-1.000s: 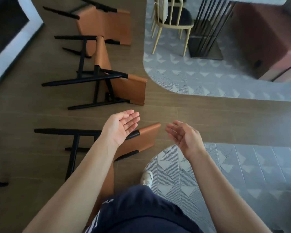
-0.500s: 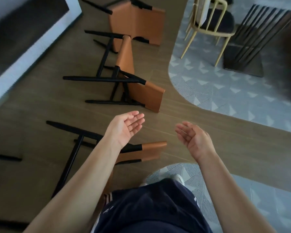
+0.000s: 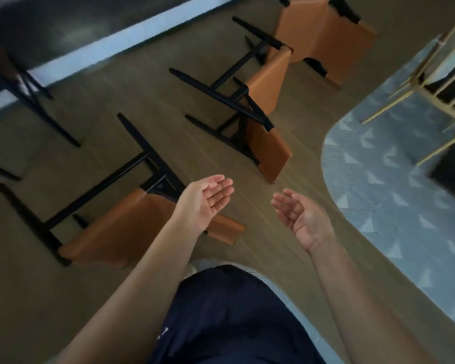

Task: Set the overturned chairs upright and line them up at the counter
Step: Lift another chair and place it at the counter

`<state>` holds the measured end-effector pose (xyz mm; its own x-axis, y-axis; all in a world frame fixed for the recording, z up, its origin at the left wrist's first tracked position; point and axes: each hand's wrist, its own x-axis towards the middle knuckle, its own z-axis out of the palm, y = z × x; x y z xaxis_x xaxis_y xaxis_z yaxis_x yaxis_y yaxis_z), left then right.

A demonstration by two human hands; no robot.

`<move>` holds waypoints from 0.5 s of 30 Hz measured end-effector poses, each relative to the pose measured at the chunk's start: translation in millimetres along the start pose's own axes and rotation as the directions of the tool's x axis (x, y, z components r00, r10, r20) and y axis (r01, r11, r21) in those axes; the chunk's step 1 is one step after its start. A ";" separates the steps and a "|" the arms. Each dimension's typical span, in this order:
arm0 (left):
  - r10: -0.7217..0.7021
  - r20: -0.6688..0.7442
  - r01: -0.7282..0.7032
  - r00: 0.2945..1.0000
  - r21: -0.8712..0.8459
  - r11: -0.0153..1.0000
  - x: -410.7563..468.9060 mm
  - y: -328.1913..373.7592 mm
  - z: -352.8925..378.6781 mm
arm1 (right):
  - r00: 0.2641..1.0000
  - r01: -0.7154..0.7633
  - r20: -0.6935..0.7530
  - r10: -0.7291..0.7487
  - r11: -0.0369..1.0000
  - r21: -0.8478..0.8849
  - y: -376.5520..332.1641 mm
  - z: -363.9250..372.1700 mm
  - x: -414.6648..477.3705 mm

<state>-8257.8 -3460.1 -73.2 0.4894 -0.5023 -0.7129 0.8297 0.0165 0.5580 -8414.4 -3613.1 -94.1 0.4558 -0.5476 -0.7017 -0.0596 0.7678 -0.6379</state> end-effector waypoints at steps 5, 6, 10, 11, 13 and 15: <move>0.054 -0.113 -0.065 0.992 -0.104 0.992 -26.2 -26.5 -10.8 | 0.996 -0.054 0.073 0.058 0.997 -0.057 6.0 -10.6 3.0; 0.060 -0.132 -0.076 0.989 -0.121 0.990 -31.7 -29.1 -13.9 | 0.994 -0.062 0.085 0.068 0.996 -0.066 8.8 -11.9 2.7; 0.082 -0.197 -0.116 0.977 -0.167 0.979 -52.0 -43.4 -27.4 | 0.987 -0.094 0.121 0.110 0.987 -0.127 26.0 -17.4 -2.4; 0.085 -0.204 -0.122 0.975 -0.177 0.977 -56.2 -48.4 -30.8 | 0.985 -0.097 0.128 0.115 0.985 -0.140 30.5 -19.5 -4.7; 0.088 -0.212 -0.129 0.973 -0.187 0.974 -62.2 -60.1 -38.0 | 0.983 -0.097 0.140 0.120 0.982 -0.162 39.6 -24.3 -9.9; 0.074 -0.231 -0.119 0.970 -0.187 0.975 -65.2 -75.7 -46.0 | 0.981 -0.107 0.139 0.134 0.977 -0.185 50.3 -30.0 -16.0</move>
<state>-8340.1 -3388.9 -88.6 0.5982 -0.2867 -0.7483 0.8011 0.2374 0.5495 -8451.4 -3575.7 -124.4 0.5623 -0.3883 -0.7301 -0.2715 0.7472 -0.6066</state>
